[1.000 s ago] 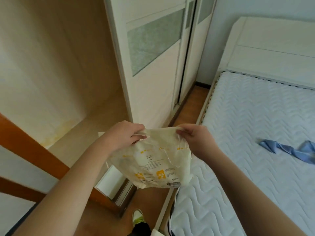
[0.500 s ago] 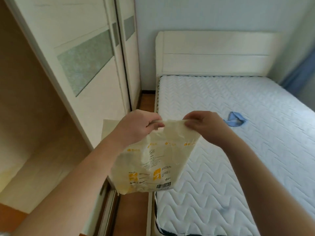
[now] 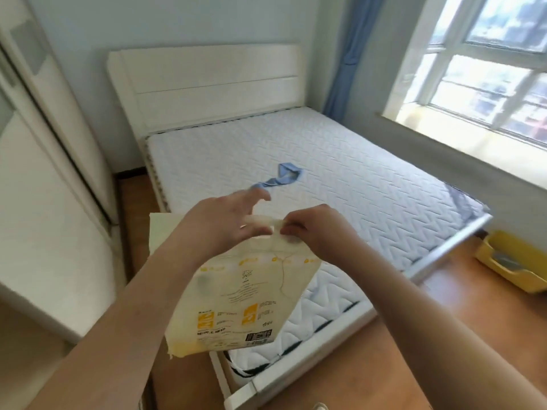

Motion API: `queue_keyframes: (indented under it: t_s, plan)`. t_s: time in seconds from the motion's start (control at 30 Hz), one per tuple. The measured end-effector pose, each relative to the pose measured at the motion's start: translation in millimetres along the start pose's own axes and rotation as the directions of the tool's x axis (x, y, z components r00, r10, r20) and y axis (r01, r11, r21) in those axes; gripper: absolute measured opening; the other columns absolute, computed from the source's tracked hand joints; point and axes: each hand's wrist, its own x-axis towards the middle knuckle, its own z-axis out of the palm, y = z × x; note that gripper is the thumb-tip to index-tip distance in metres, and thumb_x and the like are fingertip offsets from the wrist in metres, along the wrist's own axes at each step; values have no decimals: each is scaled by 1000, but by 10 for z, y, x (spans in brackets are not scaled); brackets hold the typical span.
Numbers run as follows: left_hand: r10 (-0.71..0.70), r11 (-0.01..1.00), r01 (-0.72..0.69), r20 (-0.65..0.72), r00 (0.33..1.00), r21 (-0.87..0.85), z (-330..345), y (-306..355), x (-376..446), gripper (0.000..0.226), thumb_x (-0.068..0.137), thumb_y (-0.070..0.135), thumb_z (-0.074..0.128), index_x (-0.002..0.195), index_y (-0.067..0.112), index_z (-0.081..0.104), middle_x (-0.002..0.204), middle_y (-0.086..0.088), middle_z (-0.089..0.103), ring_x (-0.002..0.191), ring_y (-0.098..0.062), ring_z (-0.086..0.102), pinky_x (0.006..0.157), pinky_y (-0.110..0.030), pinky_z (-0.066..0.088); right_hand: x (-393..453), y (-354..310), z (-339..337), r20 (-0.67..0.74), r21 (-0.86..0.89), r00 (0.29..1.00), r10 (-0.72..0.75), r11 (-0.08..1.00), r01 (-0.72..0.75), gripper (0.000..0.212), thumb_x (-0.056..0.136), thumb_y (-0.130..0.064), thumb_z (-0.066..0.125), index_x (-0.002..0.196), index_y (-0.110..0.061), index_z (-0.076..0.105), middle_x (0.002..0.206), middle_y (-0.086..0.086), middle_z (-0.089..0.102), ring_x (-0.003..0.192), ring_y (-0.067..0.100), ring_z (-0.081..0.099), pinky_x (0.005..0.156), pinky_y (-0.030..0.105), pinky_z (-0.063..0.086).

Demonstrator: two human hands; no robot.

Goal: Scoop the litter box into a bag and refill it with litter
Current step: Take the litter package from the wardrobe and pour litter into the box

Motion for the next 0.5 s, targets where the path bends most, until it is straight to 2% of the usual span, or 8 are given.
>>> queue_keyframes:
  t_s: [0.07,0.13,0.23,0.3,0.37,0.5]
  plan:
    - [-7,998,-3,146,989,64,73,119,89,63,79,71,55,131,41,36,109,12,58,96,-15,60,74,-30,42,-185,166,-83,1,-6,999,37,999,-37,16,92,-39,56,90,-32,70,72,-7,62,72,16,58,60,26,42]
    - [12,993,-38,220,975,115,192,271,184,62,75,70,61,125,38,45,106,8,64,98,-16,60,73,-29,41,-351,353,-160,-5,-7,995,96,995,-96,16,92,-40,56,93,-34,71,74,-7,63,73,16,59,61,25,44]
    - [69,992,-97,281,957,85,373,562,307,55,69,65,72,113,36,56,102,7,67,96,-15,60,71,-29,42,-622,643,-229,-8,-53,986,168,984,-168,18,93,-41,53,95,-37,70,80,-8,66,78,16,59,67,28,48]
    - [117,989,-140,312,943,51,510,804,412,48,69,58,75,107,36,58,101,8,67,93,-14,59,71,-28,42,-865,927,-286,-50,-56,971,234,970,-237,19,92,-43,53,95,-37,70,79,-9,64,80,16,58,65,27,45]
    - [151,984,-173,340,928,37,663,1040,547,39,73,52,73,104,37,57,101,5,66,90,-15,58,71,-28,43,-1116,1227,-342,-88,-37,951,295,954,-299,17,91,-43,55,94,-37,71,79,-10,64,81,16,59,63,26,43]
    - [209,963,-258,387,898,79,994,1639,918,19,83,43,64,98,32,61,93,4,65,84,-15,58,72,-29,46,-1656,1799,-441,-127,-34,902,413,907,-420,18,92,-41,56,97,-35,71,91,-5,69,84,16,60,73,31,49]
